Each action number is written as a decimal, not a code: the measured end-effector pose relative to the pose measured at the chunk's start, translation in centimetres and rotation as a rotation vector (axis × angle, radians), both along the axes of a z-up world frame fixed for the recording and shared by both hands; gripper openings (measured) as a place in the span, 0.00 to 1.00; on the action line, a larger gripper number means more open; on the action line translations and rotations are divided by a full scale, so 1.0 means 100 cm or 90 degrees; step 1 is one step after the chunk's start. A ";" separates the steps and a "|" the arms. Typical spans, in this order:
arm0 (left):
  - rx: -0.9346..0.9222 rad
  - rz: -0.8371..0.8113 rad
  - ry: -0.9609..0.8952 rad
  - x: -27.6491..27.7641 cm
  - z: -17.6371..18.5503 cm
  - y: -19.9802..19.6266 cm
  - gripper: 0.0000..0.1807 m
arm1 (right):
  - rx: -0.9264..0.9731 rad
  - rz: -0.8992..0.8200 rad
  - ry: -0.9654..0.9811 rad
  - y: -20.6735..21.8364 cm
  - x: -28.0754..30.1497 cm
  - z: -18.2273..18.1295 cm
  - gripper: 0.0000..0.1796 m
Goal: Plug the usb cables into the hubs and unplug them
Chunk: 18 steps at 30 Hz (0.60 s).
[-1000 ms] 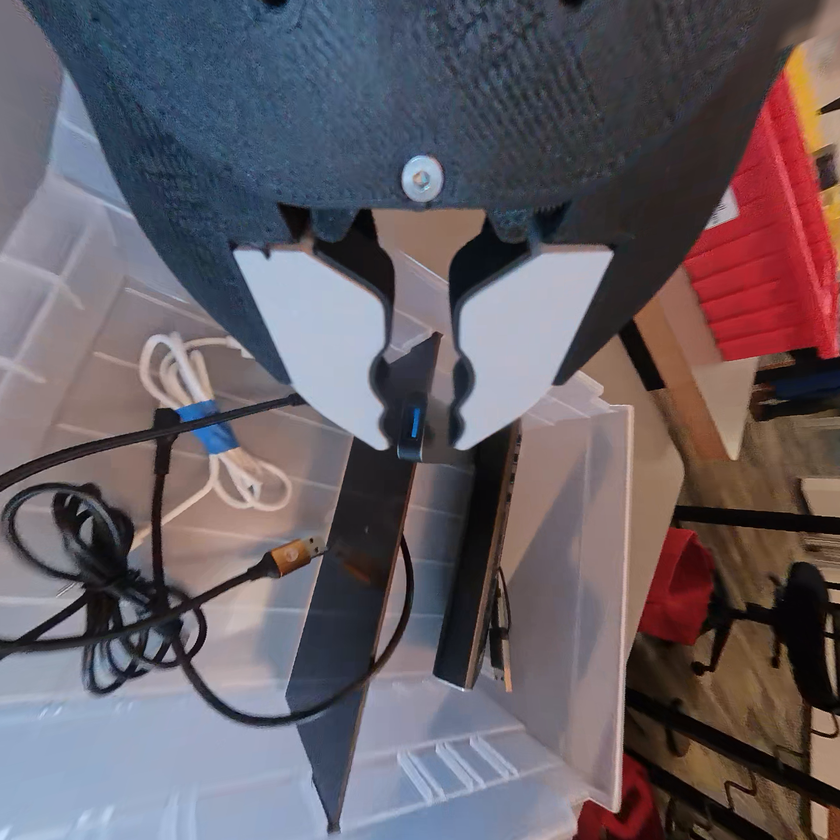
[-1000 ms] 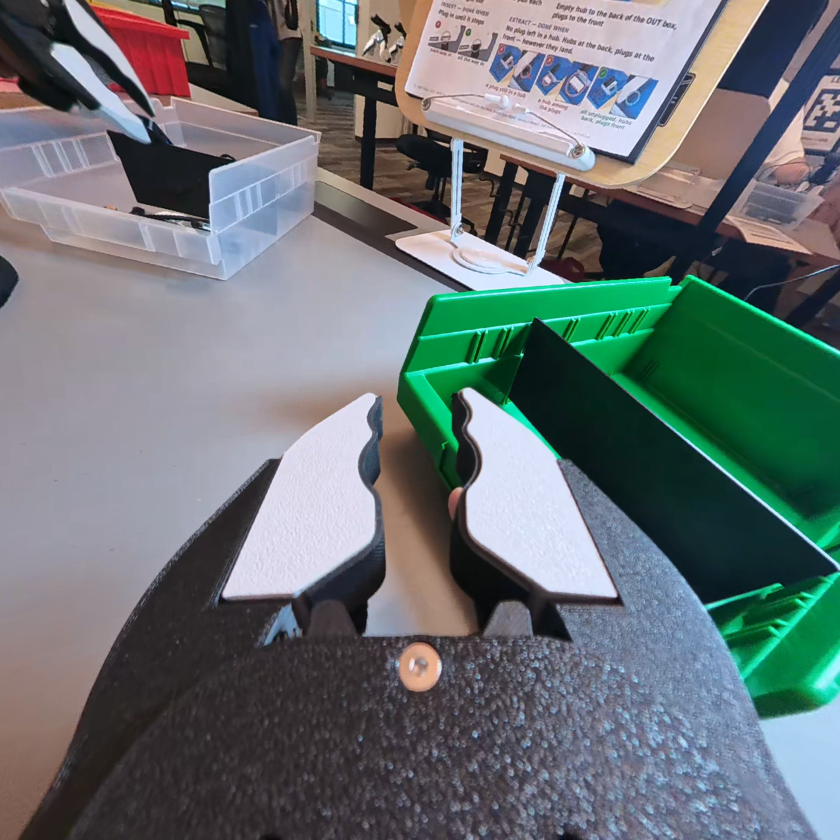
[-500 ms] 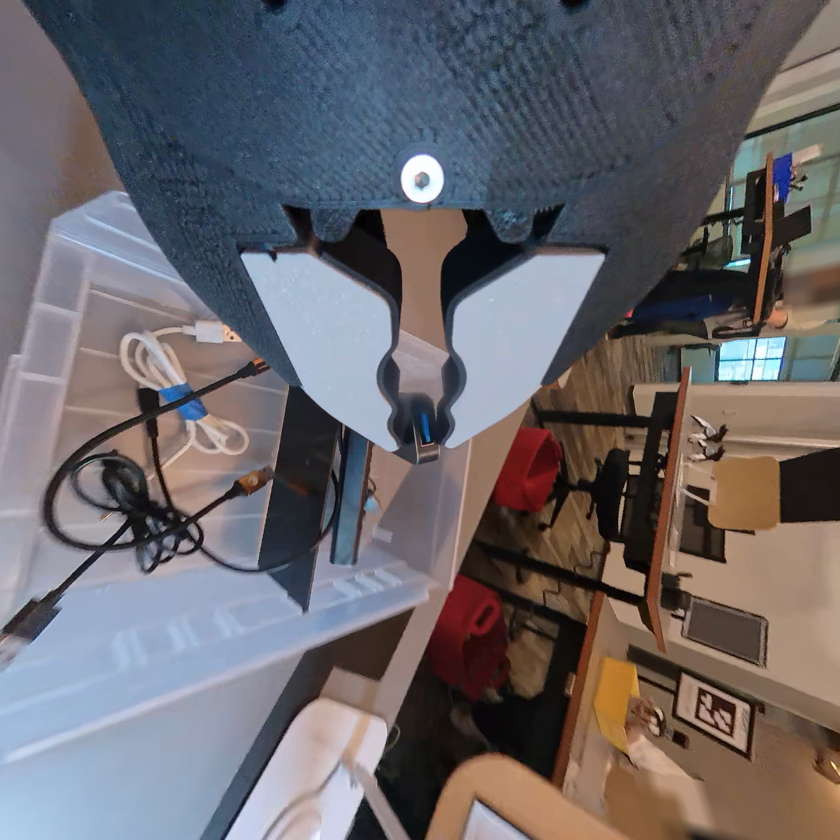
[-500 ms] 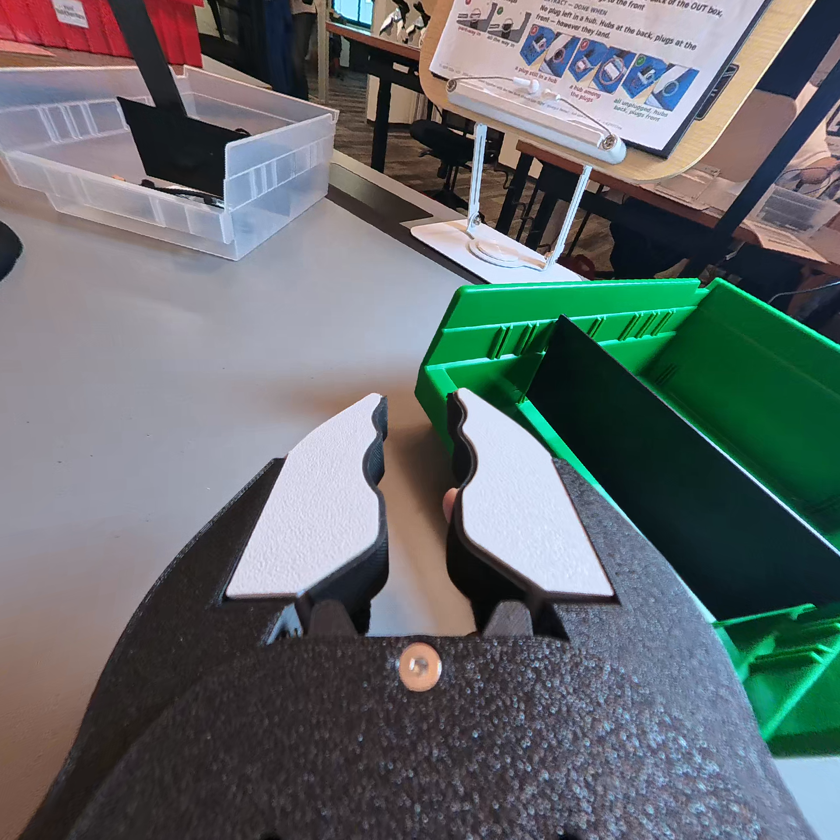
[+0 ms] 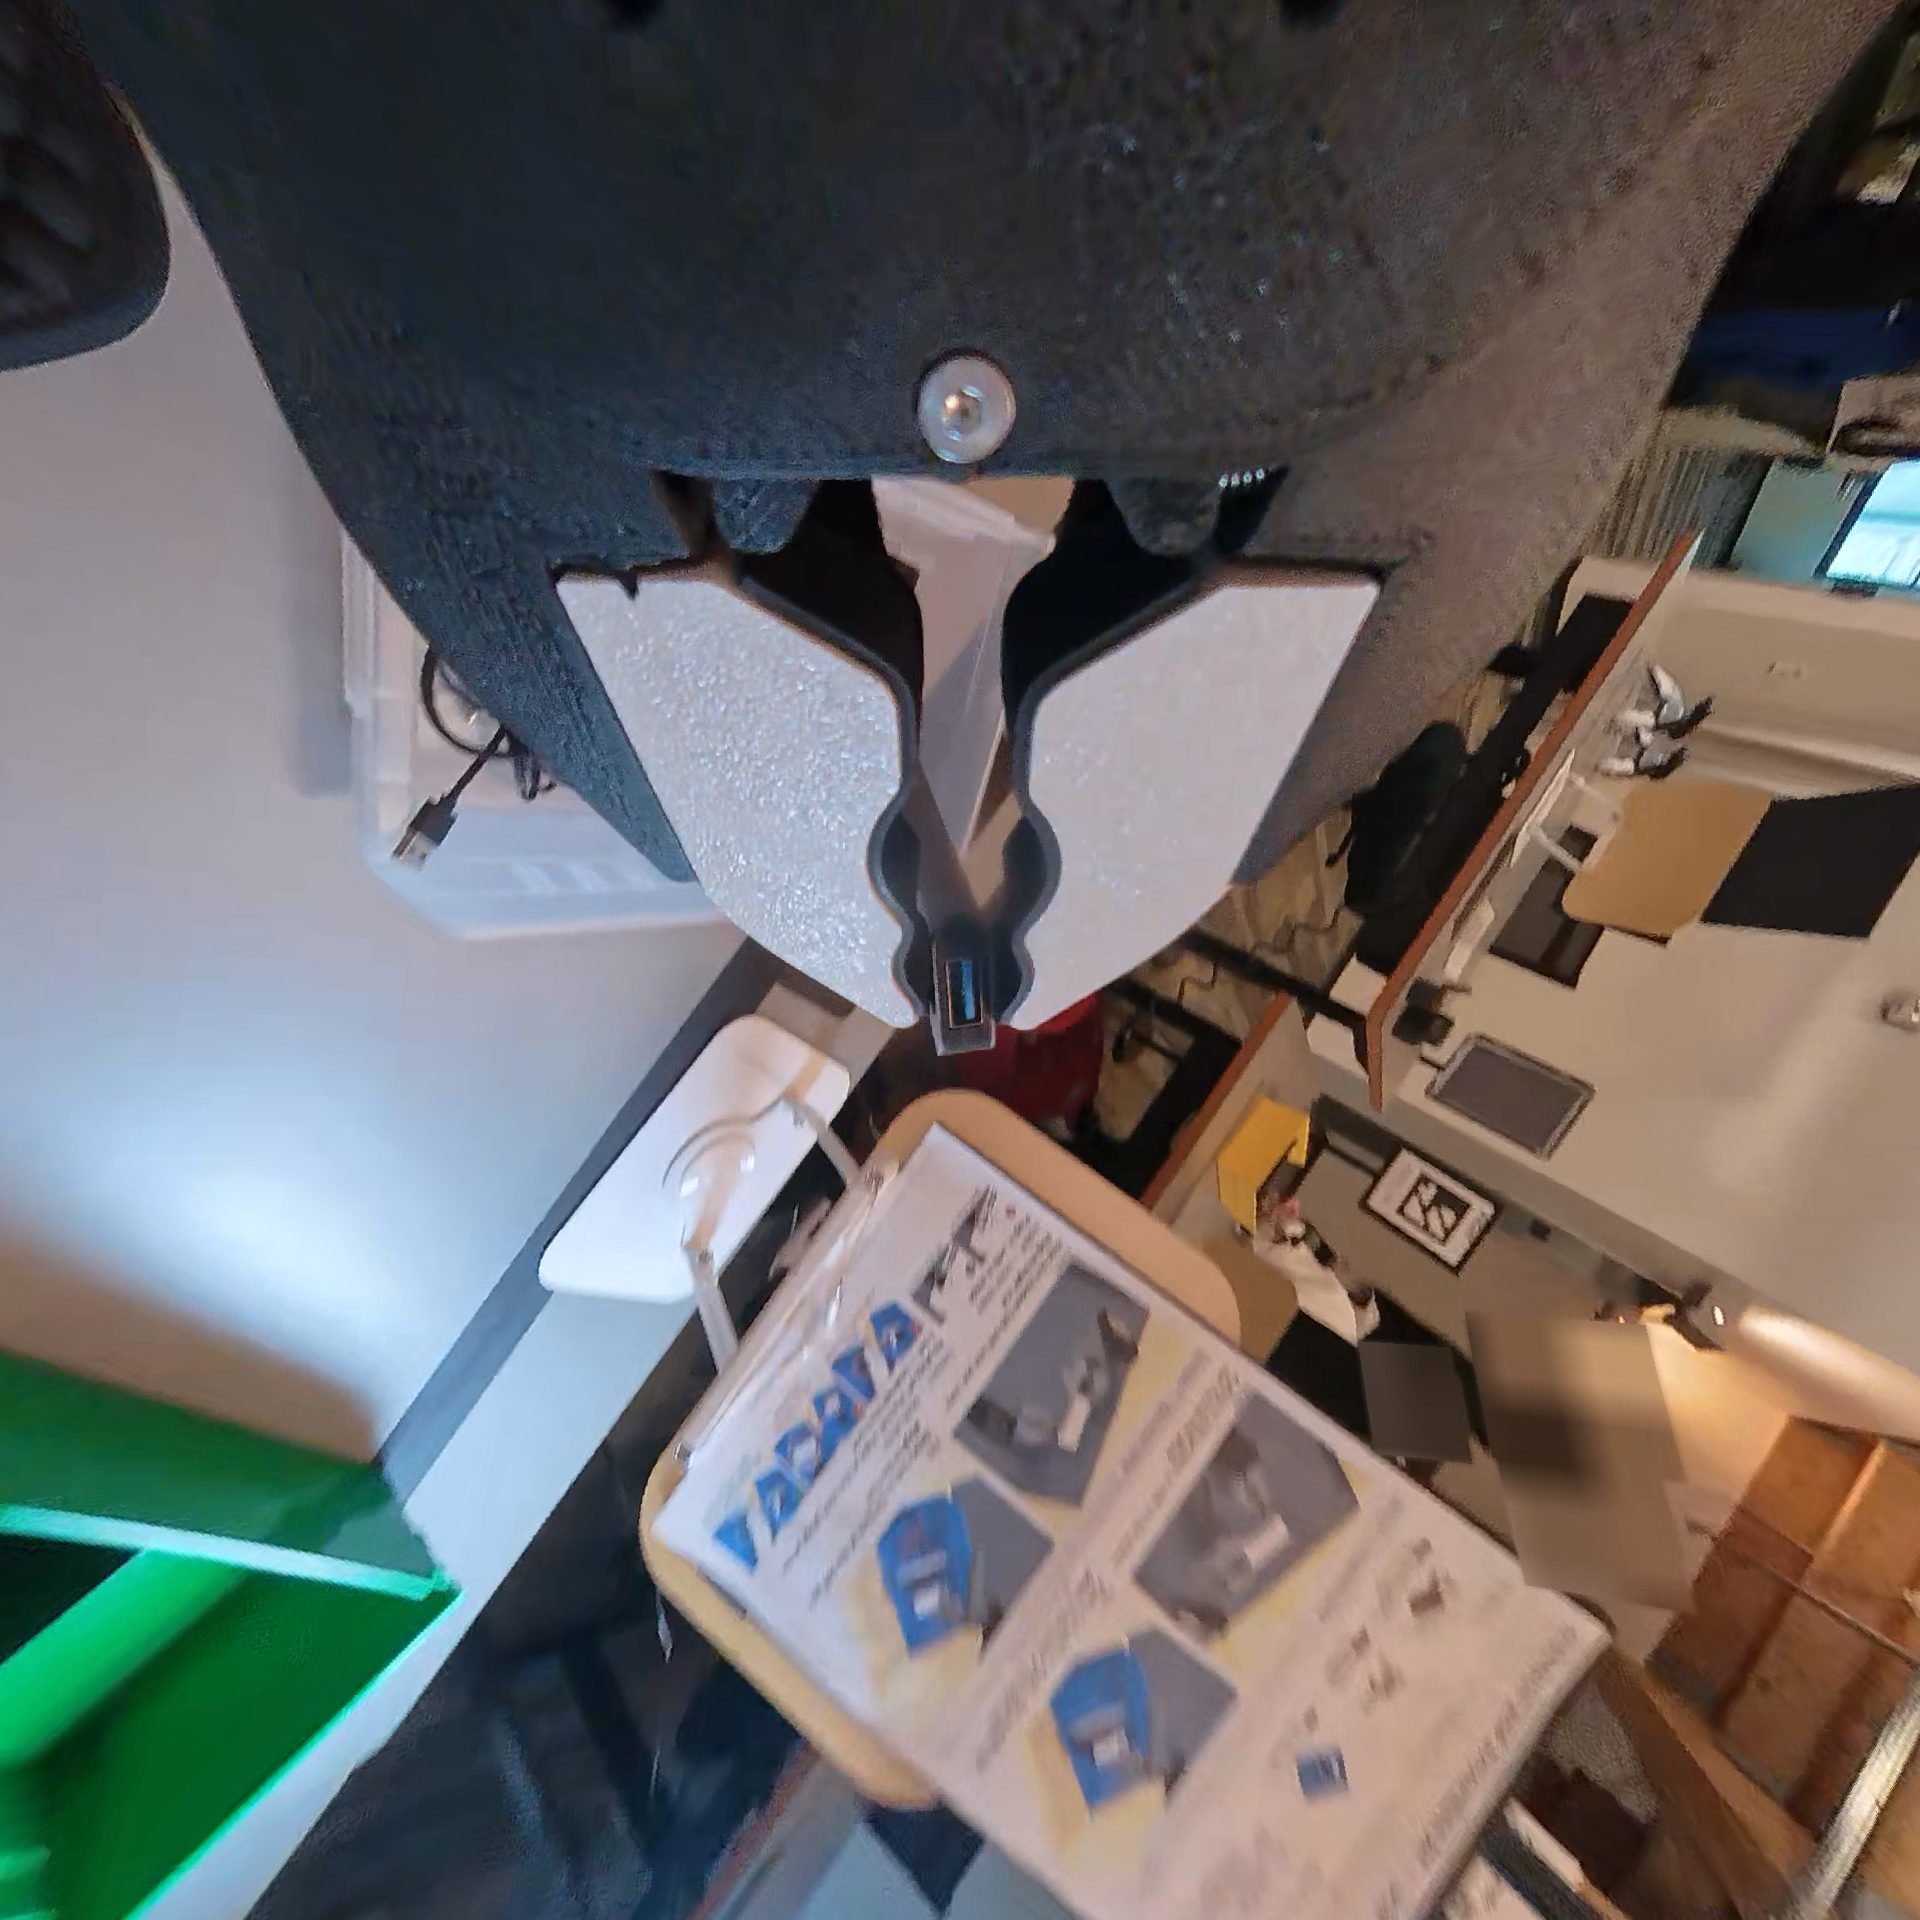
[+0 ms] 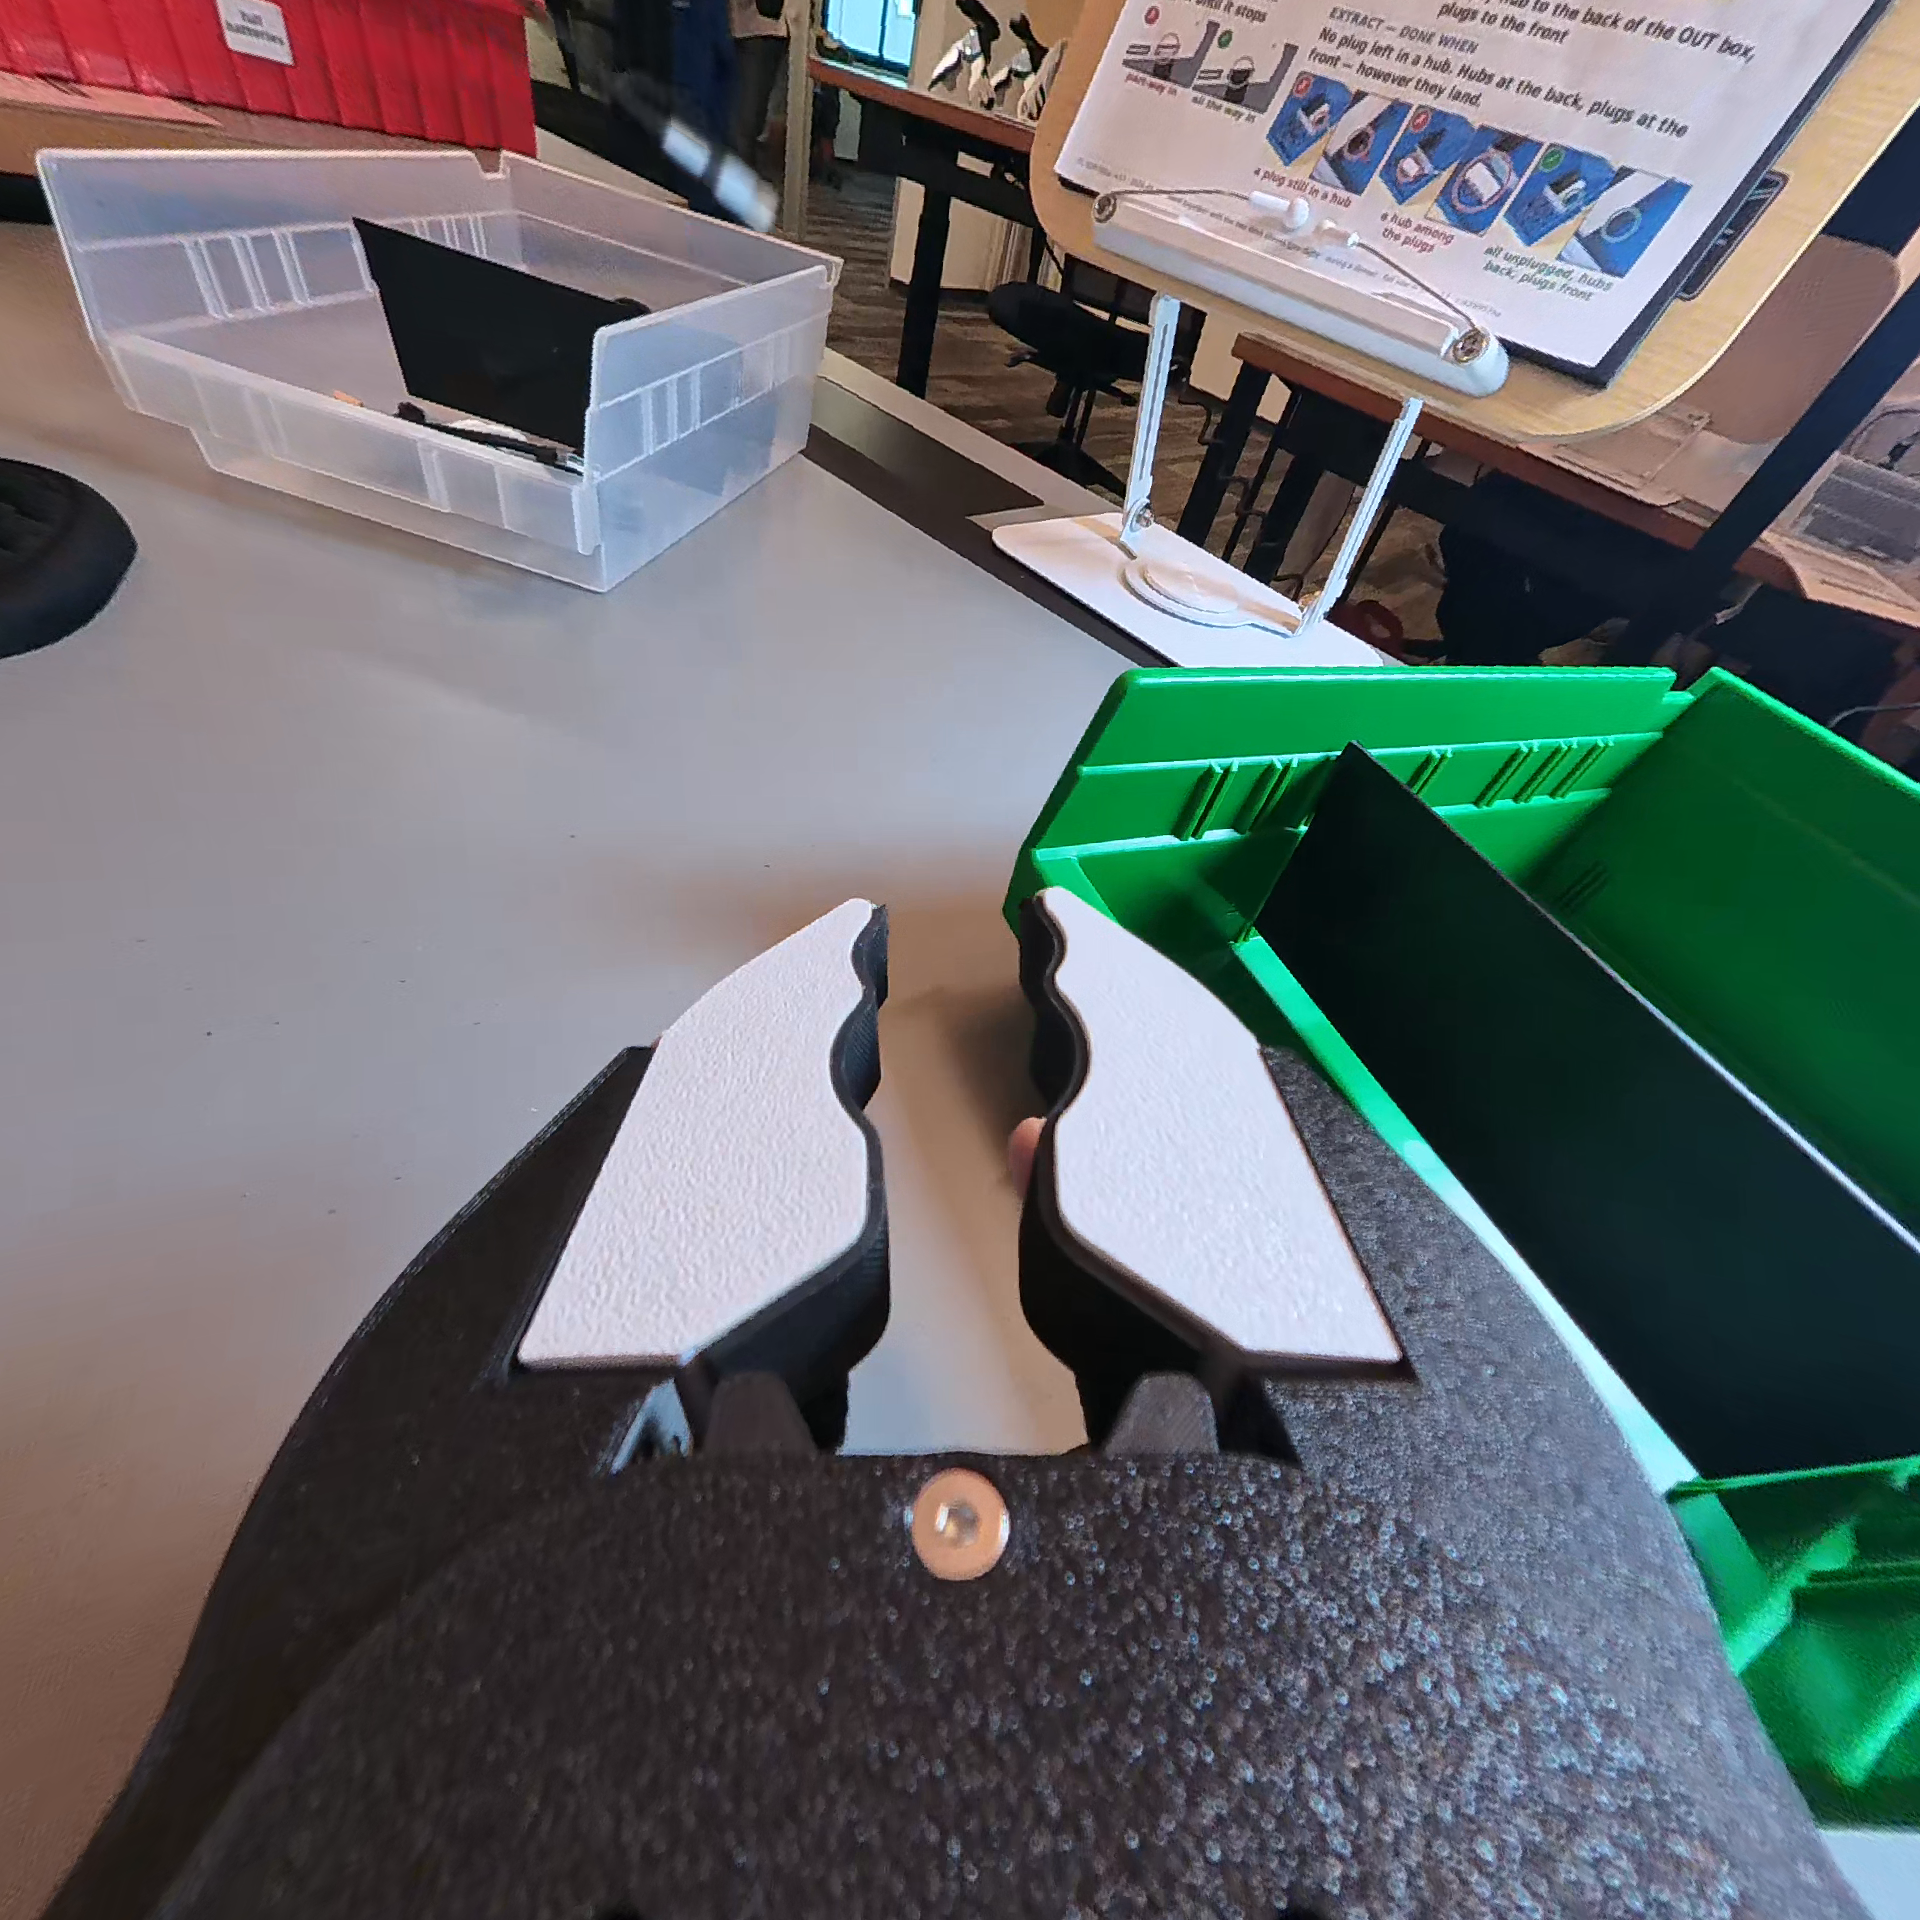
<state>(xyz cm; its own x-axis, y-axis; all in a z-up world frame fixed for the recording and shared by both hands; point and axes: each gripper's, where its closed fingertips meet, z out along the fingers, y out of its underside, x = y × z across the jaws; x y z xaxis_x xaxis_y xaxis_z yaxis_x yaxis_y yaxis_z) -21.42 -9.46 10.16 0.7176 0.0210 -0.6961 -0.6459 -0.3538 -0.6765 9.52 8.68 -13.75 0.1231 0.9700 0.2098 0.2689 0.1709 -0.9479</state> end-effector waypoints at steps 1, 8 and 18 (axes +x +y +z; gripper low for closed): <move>0.014 -0.018 -0.001 0.010 0.008 0.000 0.07 | 0.001 0.001 0.000 -0.001 0.000 0.000 0.14; 0.011 -0.221 -0.061 0.111 0.002 0.010 0.06 | 0.029 0.057 0.096 -0.028 -0.004 0.040 0.14; -0.058 -0.571 -0.163 0.268 -0.100 0.043 0.07 | 0.151 0.289 0.033 -0.117 -0.063 0.082 0.29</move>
